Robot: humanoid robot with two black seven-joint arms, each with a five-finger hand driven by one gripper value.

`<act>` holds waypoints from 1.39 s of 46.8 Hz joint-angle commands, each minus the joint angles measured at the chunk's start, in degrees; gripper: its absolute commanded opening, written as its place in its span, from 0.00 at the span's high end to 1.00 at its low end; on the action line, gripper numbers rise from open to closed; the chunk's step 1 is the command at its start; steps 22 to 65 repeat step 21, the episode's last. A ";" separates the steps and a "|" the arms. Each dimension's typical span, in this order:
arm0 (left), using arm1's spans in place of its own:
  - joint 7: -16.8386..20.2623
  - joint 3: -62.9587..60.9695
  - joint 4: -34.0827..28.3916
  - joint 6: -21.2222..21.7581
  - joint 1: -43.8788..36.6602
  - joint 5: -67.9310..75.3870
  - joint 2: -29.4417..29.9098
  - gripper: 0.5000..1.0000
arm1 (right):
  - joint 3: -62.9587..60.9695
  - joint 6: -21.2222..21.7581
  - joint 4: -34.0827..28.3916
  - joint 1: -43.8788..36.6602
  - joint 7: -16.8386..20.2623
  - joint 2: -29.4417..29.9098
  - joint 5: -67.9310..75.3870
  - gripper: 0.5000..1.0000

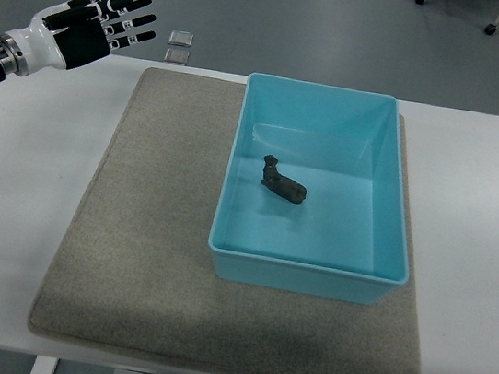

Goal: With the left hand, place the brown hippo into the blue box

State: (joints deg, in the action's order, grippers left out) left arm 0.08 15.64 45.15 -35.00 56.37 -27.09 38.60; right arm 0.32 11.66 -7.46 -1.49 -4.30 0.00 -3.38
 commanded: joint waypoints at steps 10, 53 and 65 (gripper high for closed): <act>0.00 0.00 -0.06 0.00 -0.03 0.02 1.30 0.00 | -0.05 0.11 -1.77 0.00 0.17 0.00 0.04 0.13; -0.08 -0.09 -0.06 0.00 -0.03 0.19 2.00 0.00 | 0.30 0.11 -3.18 0.17 0.17 0.00 -0.23 0.13; -0.08 -0.09 -0.06 0.00 -0.03 0.19 2.00 0.00 | 0.30 0.11 -3.18 0.17 0.17 0.00 -0.23 0.13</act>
